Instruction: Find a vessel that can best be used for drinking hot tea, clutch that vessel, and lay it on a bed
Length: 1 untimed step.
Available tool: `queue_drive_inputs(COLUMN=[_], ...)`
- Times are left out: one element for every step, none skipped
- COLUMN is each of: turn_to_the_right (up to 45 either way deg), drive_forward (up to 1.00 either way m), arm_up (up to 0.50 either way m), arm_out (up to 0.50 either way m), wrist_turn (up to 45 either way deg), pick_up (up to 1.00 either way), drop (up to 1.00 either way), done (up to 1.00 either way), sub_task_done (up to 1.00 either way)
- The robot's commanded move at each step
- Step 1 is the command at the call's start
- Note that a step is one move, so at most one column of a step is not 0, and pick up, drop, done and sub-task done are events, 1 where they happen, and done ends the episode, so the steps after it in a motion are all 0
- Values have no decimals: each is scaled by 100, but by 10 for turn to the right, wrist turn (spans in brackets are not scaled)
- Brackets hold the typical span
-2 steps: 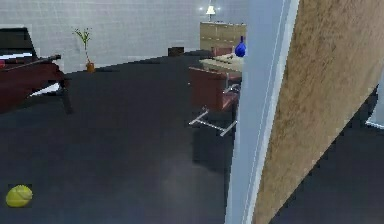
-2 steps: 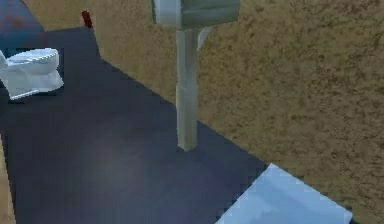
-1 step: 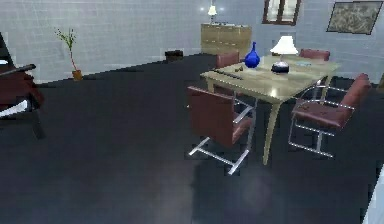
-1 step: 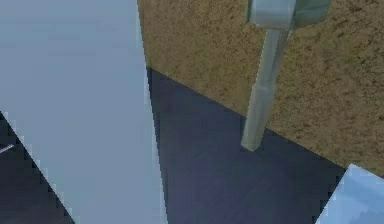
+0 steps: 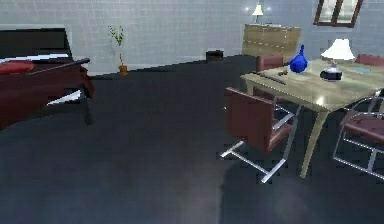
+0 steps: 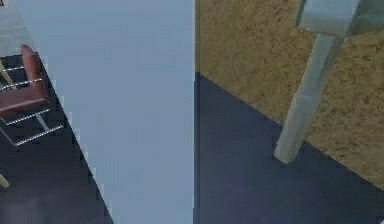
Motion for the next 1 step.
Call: queue_drive_inputs(turn_to_the_right=[-30], drive_forward=[0], arm_up=[0], arm_out=[0], wrist_turn=[0], pick_up=[0], drop=[0], done=[0], sub_task_done=[0])
